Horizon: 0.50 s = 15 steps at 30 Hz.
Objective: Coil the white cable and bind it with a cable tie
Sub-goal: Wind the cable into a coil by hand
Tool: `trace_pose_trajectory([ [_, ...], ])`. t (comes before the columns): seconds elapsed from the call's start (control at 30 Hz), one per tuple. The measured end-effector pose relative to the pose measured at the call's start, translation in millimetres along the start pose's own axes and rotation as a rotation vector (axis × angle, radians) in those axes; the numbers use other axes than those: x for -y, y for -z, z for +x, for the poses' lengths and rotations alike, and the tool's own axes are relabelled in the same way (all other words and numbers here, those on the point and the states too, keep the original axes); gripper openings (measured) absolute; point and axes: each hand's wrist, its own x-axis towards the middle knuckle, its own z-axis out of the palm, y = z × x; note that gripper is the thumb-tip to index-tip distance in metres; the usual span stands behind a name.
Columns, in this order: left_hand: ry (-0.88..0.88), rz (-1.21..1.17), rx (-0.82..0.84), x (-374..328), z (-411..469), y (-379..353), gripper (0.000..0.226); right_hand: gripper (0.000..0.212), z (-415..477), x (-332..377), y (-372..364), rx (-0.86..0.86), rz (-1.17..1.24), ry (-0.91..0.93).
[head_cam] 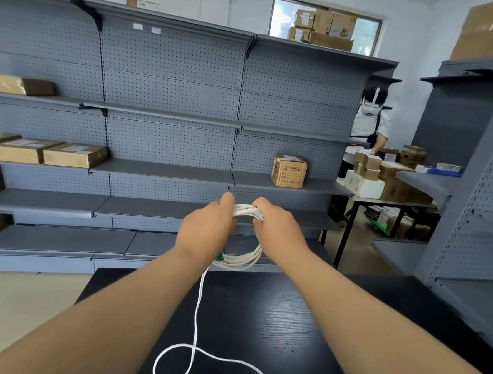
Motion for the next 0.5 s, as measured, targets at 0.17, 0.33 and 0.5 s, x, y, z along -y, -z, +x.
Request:
trace_pose_trajectory([
  [0.17,0.162,-0.579,-0.029,0,-2,0,0.009,0.013,1,-5,-4,-0.105,0.231,-0.131],
  [0.33,0.296,-1.013,0.366,11,2,8,0.023,0.012,1,-18,-3,-0.151,0.259,-0.150],
  [0.5,0.304,-0.898,0.652,26,2,8,0.027,0.016,0,-21,-2,-0.141,0.013,-0.016],
])
